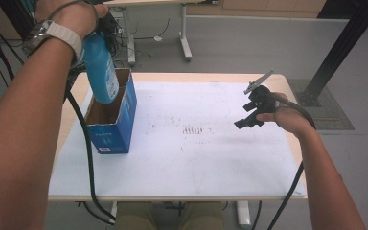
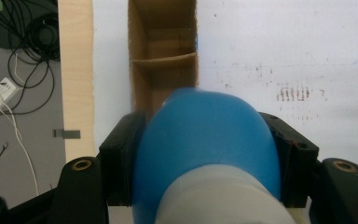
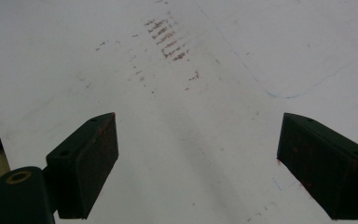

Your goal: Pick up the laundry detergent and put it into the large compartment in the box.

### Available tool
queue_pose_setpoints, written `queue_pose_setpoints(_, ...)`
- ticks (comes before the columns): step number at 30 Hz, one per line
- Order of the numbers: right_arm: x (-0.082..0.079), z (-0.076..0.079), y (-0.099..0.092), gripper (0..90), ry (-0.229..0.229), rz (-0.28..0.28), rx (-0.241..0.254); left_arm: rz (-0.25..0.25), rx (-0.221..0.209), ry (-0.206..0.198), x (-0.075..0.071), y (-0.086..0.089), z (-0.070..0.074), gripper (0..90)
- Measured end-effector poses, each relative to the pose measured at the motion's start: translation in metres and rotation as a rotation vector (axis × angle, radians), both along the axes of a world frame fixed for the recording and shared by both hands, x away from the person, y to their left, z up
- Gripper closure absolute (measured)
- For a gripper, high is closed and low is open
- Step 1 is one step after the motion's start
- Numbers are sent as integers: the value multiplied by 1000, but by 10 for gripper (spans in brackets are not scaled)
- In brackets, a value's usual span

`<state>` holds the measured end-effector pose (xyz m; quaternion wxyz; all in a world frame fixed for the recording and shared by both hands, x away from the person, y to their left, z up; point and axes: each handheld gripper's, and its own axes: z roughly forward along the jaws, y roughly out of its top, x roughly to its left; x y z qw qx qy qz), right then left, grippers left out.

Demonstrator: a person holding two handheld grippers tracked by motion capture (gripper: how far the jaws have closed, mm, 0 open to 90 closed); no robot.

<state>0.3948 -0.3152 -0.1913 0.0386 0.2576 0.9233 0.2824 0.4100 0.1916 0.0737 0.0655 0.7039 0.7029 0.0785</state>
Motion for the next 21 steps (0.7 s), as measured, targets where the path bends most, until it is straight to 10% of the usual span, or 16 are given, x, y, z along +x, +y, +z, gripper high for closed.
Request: queue_pose_setpoints(21,5,-3,5,125,10,-3,-7,10,2,13,12,12,-22,375)
